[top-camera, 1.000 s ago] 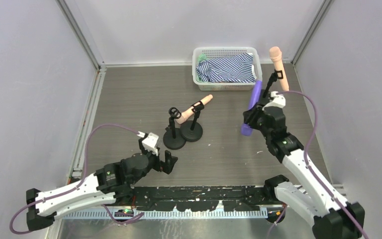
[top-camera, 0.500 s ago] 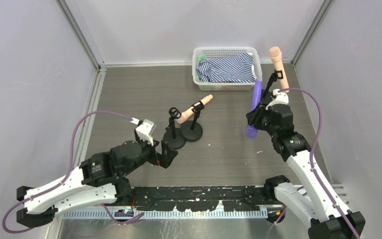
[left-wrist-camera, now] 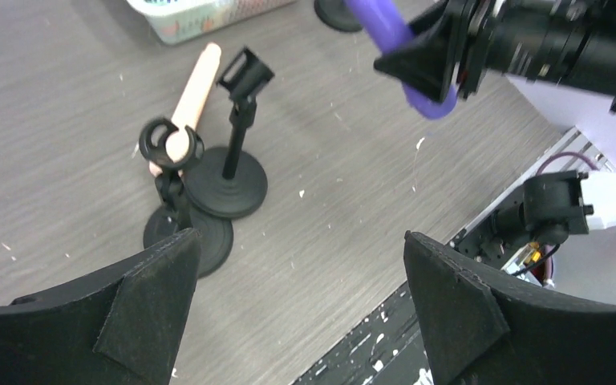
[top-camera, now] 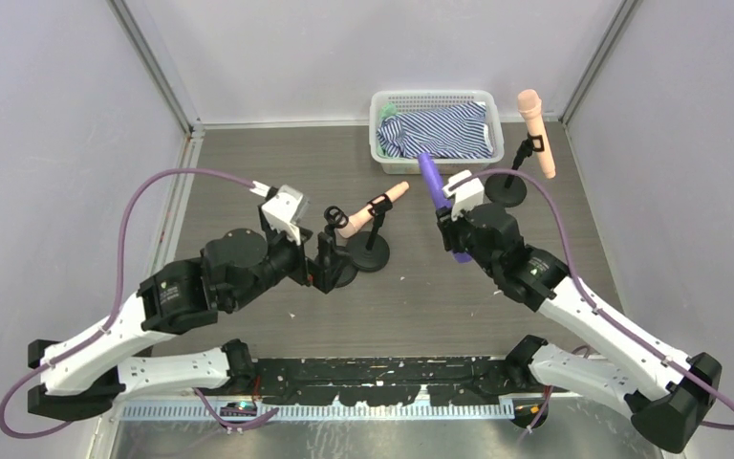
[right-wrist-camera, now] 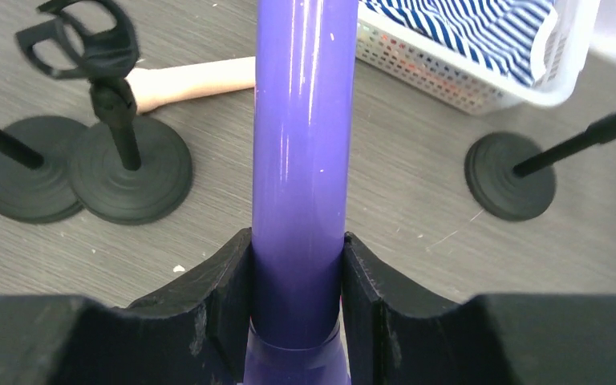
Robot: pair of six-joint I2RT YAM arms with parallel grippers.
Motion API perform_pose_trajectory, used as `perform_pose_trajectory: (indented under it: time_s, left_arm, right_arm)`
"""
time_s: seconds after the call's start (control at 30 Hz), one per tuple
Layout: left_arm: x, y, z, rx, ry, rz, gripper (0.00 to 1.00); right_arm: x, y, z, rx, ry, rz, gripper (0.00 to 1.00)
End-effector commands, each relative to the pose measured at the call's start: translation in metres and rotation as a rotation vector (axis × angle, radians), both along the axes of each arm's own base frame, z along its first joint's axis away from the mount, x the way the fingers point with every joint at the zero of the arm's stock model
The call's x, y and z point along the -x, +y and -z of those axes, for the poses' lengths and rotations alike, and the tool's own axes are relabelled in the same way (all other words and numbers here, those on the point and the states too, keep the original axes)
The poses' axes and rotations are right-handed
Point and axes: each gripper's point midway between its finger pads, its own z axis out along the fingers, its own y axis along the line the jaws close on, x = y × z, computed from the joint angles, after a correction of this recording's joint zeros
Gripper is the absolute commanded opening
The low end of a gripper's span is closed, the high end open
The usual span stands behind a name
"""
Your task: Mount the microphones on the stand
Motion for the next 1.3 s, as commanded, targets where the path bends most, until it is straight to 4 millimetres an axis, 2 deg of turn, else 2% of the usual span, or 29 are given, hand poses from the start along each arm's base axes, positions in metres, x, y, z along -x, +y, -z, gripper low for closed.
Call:
perform_pose_trajectory:
  time_s: [0.0,0.23,0.3,0.47,0.57,0.77,0.9,1.07,1.27]
  left_arm:
    - [-0.010,0.003,-0.026,-0.031,-0.066,-0.017,0.98]
    - [-0.023,0.007,-0.038,-0.063,-0.085,-0.033,0.98]
    - [-0.023,0.004,-0.041,-0.078,-0.083,-0.009,0.98]
    - [-0.017,-0.002,-0.050,-0.106,-0.104,0.066,0.97]
    - [-0.010,-0.008,-0.046,-0.139,-0.097,0.134,0.97]
    - [0.004,-0.029,-0.022,-0.214,-0.048,0.293,0.97]
    - [0.005,-0.038,-0.016,-0.241,-0.042,0.335,0.96]
    - [0.000,-0.039,-0.014,-0.287,-0.066,0.345,0.96]
    - [0.000,-0.033,-0.010,-0.333,-0.078,0.359,0.93]
  right_arm:
    - [0.003,0.014,-0.043,0.150,-0.208,-0.112,0.01]
    - [0.041,0.061,-0.043,0.423,-0.453,-0.392,0.01]
    - [0.048,0.072,-0.043,0.550,-0.548,-0.453,0.01]
    - [0.056,0.088,-0.049,0.713,-0.732,-0.518,0.01]
    - [0.057,0.094,-0.057,0.739,-0.784,-0.540,0.01]
    - [0.062,0.112,-0.080,0.775,-0.861,-0.621,0.01]
    - [0.065,0.127,-0.088,0.814,-0.896,-0.690,0.01]
    - [0.070,0.137,-0.088,0.843,-0.917,-0.762,0.01]
    - [0.080,0.131,-0.095,0.821,-0.952,-0.795,0.01]
